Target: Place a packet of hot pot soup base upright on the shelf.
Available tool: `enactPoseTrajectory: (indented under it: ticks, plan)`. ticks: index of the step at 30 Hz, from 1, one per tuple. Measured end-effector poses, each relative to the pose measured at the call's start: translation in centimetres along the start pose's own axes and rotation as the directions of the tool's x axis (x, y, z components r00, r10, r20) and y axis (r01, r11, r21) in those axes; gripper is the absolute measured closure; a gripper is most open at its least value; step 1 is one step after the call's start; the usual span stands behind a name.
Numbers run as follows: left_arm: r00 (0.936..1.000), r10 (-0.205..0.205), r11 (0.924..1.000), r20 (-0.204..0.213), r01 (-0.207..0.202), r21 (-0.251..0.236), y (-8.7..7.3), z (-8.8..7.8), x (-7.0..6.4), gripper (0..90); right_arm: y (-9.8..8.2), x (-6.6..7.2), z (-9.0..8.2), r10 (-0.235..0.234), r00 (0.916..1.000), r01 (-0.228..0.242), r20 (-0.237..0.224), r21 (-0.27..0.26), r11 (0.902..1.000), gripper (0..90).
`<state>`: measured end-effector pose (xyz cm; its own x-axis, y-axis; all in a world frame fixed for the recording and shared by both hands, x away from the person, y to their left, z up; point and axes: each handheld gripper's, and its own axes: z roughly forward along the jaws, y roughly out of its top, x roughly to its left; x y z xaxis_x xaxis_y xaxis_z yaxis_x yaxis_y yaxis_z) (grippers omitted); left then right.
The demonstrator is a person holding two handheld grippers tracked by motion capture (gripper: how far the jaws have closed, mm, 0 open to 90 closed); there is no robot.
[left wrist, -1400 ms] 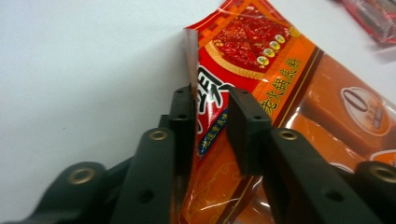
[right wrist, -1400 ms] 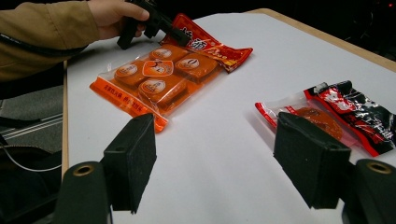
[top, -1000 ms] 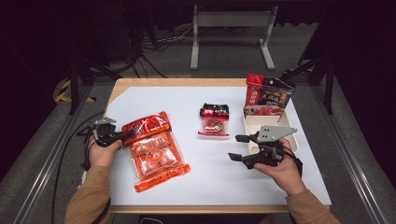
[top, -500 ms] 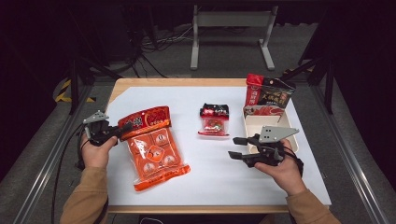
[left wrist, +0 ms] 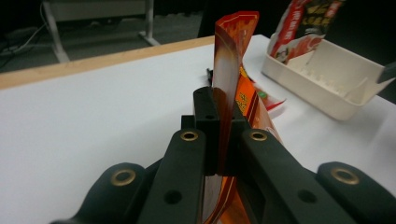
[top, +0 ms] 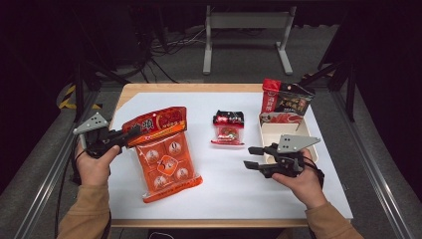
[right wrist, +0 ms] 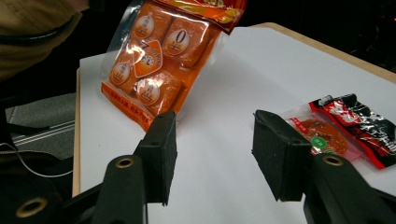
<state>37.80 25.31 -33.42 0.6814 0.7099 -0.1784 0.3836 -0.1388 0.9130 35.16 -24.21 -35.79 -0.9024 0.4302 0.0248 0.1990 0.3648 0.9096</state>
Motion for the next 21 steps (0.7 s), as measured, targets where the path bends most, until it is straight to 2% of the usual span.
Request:
enactPoseTrajectory:
  ticks: [2, 3, 7, 9, 10, 13, 16, 21]
  plan:
    - [0.9999, 0.006, 1.0, 0.009, -0.006, -0.005, 0.2, -0.2, -0.4, 90.0, 0.0, 0.0, 0.0, -0.003, 1.0, 0.003, 0.005, -0.002, 1.0, 50.9]
    - [0.9997, 0.025, 0.9996, 0.009, -0.025, -0.016, 0.5, -0.3, -0.9, 90.0, 0.1, 0.0, -0.1, 0.0, 1.0, 0.0, 0.005, -0.002, 1.0, 51.5]
    - [0.9983, 0.057, 0.998, 0.015, -0.057, -0.029, 1.1, -0.5, -2.1, 90.0, 0.2, 0.2, -0.1, 0.006, 0.9999, -0.006, -0.012, 0.005, 1.0, 51.7]
    - [0.9974, 0.067, 0.9968, 0.024, -0.066, -0.045, 1.4, -0.6, -2.8, 90.0, 0.2, 0.3, -0.1, -0.004, 1.0, 0.004, -0.009, 0.009, 1.0, 50.6]
    - [0.9959, 0.086, 0.9952, 0.027, -0.084, -0.05, 1.5, -0.7, -3.1, 90.0, 0.3, 0.4, -0.1, -0.008, 0.9999, 0.008, -0.007, 0.009, 0.9999, 49.2]
    - [0.9863, 0.158, 0.9853, 0.048, -0.154, -0.074, 2.2, -1.1, -4.8, 90.0, 0.3, 0.4, 0.0, -0.001, 1.0, 0.001, -0.003, 0.014, 0.9999, 46.2]
    - [0.9754, 0.21, 0.9749, 0.067, -0.203, -0.09, 2.8, -1.3, -6.6, 90.0, 0.3, 0.4, 0.1, 0.004, 1.0, -0.004, -0.005, 0.013, 0.9999, 44.5]
    - [0.9598, 0.265, 0.9611, 0.091, -0.256, -0.105, 3.5, -1.6, -8.4, 90.0, 0.6, 0.5, 0.1, 0.007, 0.9999, -0.007, -0.012, 0.001, 1.0, 42.3]
